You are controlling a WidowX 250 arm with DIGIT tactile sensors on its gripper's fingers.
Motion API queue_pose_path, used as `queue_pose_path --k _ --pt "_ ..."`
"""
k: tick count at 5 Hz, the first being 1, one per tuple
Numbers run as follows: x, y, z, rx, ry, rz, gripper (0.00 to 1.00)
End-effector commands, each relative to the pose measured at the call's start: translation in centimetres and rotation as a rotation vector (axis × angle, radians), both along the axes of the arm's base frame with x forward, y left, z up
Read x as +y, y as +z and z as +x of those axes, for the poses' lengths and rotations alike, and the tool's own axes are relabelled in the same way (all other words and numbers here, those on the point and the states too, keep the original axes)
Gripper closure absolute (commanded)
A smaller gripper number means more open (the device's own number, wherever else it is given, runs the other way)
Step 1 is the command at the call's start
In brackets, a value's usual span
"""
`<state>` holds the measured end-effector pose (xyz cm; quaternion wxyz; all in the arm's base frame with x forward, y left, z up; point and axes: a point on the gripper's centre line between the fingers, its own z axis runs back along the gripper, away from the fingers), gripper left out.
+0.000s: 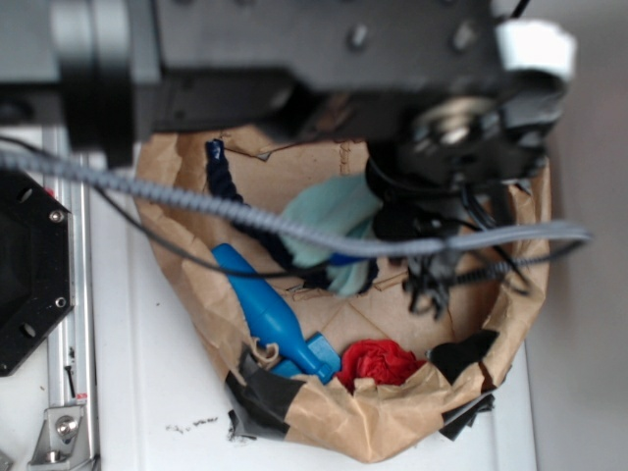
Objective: Grab the blue cloth.
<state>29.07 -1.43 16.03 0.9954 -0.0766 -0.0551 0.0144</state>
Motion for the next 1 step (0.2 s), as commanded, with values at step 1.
queue_pose_path --k 1 --pt "2.53 3.82 -1.32 -0.015 0.109 0.036 1.0"
